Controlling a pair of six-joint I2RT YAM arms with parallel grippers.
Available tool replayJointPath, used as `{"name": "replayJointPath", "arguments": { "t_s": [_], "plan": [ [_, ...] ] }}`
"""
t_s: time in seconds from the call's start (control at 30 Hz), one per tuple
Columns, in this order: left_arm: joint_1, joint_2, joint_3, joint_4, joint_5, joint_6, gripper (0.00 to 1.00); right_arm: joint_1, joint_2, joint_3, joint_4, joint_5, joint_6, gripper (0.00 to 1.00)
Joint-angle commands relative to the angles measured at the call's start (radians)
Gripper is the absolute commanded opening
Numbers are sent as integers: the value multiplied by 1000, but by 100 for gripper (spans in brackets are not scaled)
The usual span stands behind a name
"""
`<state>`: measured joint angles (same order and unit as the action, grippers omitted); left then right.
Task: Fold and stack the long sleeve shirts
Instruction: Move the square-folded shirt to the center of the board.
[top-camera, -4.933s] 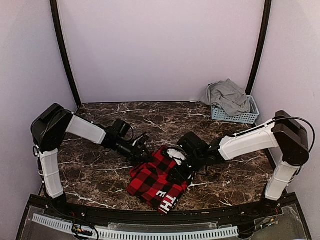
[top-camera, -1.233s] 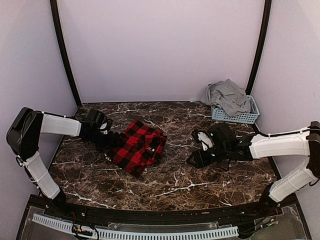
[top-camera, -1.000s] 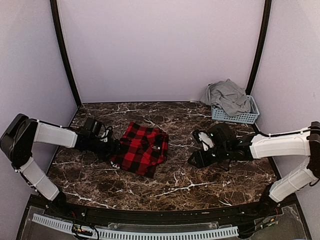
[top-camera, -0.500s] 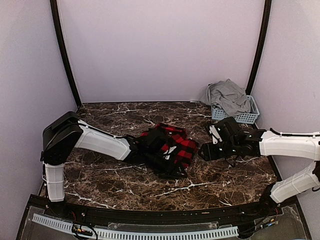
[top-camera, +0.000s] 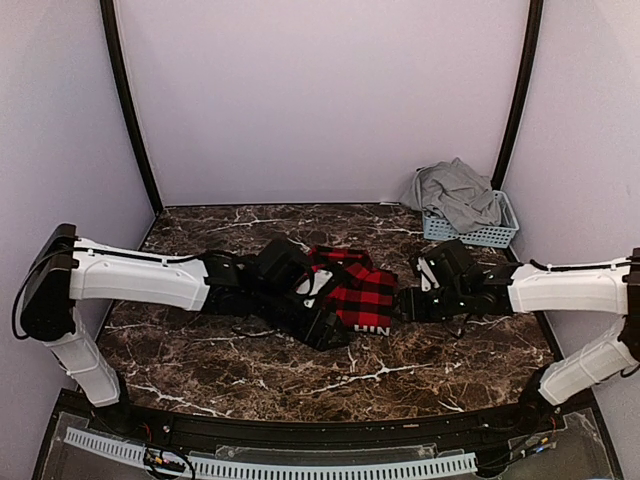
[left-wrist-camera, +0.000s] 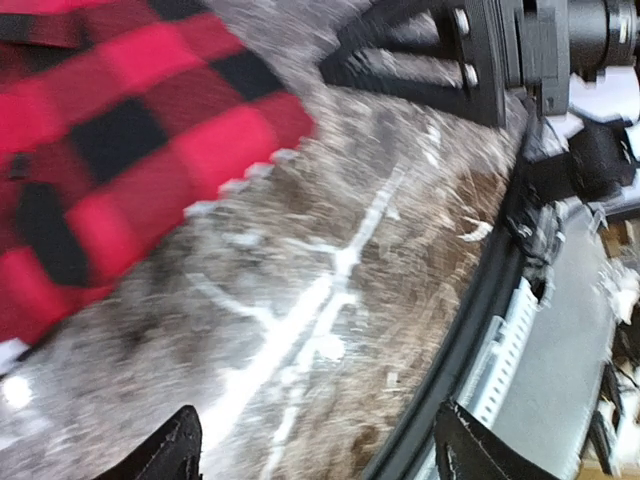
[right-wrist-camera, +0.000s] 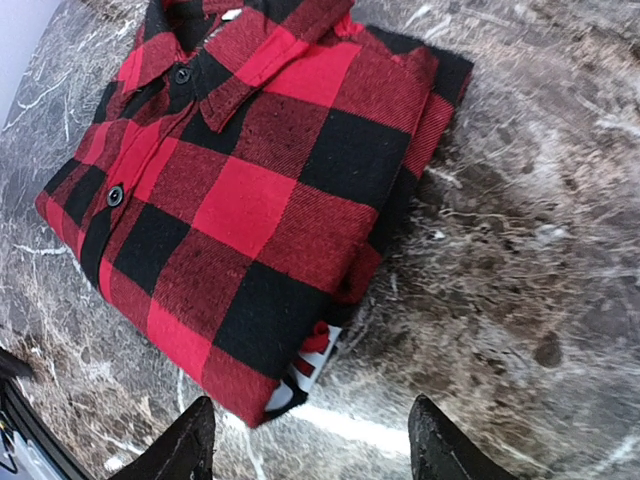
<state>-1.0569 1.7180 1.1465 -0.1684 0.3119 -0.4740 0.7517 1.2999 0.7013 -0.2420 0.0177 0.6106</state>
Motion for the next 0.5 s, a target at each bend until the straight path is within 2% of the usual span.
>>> {"name": "replayJointPath", "arguments": {
  "t_s": [0.0,0.2,0.47],
  "plan": [
    [74,-136,-80,-58,-247,12,79,-2,93,7,147,-57,48,63],
    [246,-150,-136,-50,-315,-20,78,-14,234,83,174,-40,40,63],
    [328,-168,-148,-43,-400,-41,76,-64,435,245,192,-148,-95,59]
  ]
}}
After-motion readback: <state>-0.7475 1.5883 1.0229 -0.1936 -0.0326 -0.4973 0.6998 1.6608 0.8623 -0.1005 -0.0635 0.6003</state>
